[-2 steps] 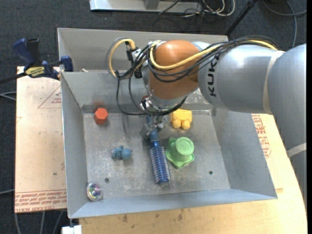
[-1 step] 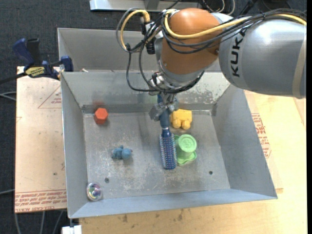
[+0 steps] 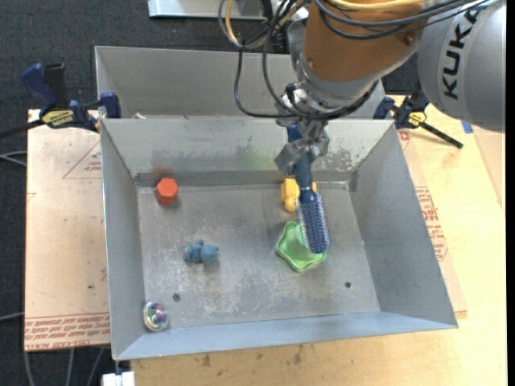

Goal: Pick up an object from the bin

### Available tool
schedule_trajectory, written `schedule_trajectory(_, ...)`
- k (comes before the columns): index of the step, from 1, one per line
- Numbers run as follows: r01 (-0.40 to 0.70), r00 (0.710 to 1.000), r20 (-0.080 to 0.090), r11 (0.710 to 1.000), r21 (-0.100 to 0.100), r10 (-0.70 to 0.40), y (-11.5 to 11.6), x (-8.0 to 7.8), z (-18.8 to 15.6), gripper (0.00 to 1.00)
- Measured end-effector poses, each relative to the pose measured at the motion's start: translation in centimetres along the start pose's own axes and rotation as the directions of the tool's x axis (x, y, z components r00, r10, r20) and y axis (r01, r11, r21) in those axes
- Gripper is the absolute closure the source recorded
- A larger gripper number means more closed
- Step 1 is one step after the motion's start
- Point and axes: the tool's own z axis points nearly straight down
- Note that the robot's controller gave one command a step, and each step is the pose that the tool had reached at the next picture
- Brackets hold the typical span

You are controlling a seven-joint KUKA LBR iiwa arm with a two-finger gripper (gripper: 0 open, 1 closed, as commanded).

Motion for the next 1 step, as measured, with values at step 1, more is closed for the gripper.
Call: schedule_trajectory(1,0.002,1.000,0.004,1.000,-0.009,-0.002,0.11,-0.12,0.57,1.00)
